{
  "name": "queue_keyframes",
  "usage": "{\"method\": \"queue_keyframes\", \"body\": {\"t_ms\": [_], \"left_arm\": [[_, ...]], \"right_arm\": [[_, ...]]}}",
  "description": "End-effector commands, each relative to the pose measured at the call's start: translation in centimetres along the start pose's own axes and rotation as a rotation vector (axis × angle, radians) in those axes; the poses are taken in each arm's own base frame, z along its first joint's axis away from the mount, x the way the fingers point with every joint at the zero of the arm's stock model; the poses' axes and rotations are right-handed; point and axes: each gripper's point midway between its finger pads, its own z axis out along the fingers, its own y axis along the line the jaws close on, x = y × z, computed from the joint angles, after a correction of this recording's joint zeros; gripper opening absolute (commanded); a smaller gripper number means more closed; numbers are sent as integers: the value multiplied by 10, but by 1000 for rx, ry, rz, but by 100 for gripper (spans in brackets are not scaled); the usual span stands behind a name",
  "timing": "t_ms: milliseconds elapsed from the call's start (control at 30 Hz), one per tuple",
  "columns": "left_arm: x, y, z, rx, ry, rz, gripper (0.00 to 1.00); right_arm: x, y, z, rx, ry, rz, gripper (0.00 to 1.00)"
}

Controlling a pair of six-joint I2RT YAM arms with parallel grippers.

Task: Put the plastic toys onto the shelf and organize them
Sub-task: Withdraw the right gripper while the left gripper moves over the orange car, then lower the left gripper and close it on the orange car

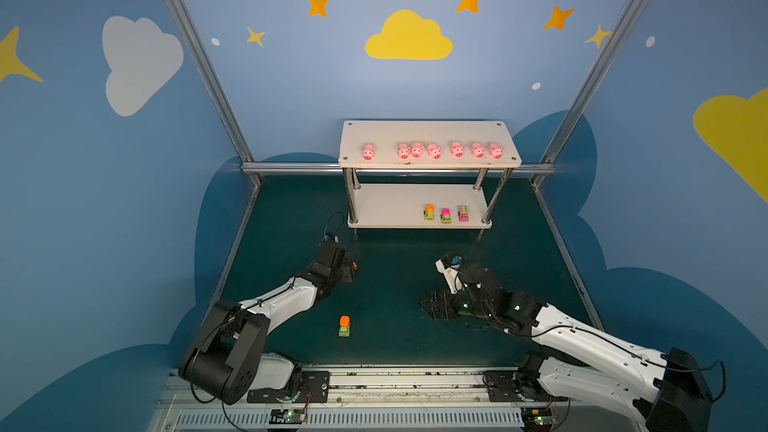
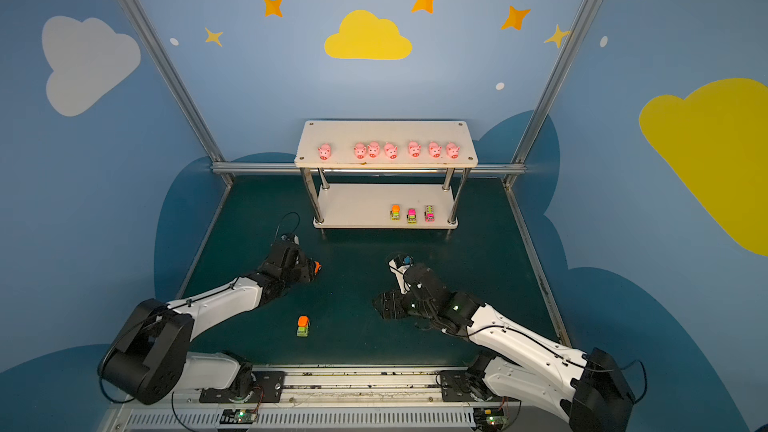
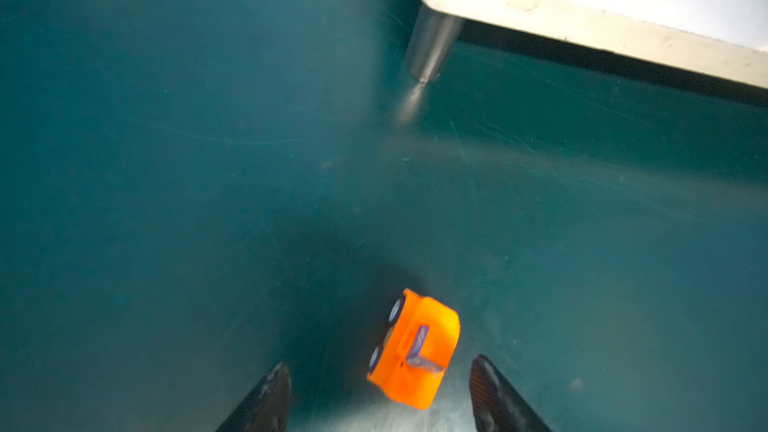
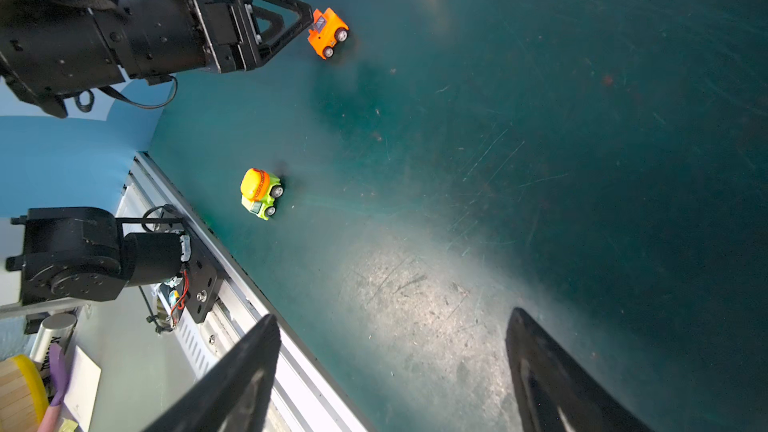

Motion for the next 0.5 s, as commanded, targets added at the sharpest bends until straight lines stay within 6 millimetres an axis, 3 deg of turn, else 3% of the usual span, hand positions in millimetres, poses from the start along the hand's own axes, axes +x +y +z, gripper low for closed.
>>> {"method": "queue_keyframes", "body": {"t_ms": [0, 467], "left_arm": [[-8, -9, 2, 30, 8, 25, 67], [3, -15, 15, 39, 78, -28, 56]], "right_arm": [[1, -5, -3, -1, -19, 20, 84], [2, -14, -5, 0, -24, 52, 84]]}}
